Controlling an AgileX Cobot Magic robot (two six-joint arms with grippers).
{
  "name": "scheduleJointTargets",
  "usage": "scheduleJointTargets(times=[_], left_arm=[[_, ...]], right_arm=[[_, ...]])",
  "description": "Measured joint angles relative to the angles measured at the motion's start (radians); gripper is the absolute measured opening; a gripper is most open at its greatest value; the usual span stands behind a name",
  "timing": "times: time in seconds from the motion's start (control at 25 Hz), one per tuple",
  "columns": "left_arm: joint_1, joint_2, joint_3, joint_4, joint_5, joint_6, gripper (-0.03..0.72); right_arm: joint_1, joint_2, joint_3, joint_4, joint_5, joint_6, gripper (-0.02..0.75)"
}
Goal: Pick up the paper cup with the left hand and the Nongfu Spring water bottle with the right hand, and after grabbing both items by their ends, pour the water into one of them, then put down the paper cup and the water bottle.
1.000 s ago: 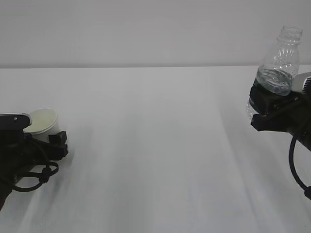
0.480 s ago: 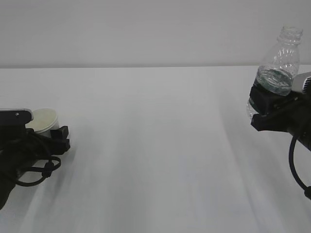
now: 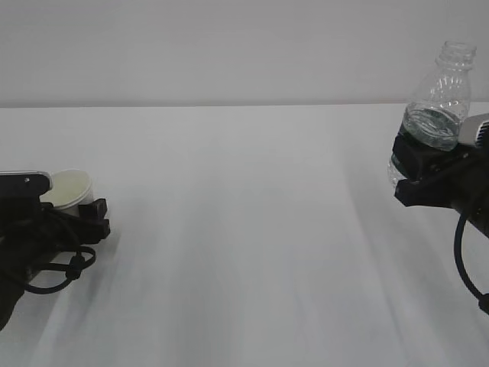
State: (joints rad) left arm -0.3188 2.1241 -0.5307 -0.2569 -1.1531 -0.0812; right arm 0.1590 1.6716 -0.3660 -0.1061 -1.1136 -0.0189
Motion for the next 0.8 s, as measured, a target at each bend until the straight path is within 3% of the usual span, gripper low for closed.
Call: scheduleJointTargets(times=[0.32, 0.8], left_arm=[[0.0, 0.0, 0.0, 0.0, -0.006, 0.0, 0.462], [0.0, 0.0, 0.0, 0.049, -0.007, 0.0, 0.45]], right_arm=[[0.0, 0.0, 0.0, 0.0, 0.0, 0.0, 0.359], [0.0, 0.0, 0.0, 0.0, 0.0, 0.0, 0.359]])
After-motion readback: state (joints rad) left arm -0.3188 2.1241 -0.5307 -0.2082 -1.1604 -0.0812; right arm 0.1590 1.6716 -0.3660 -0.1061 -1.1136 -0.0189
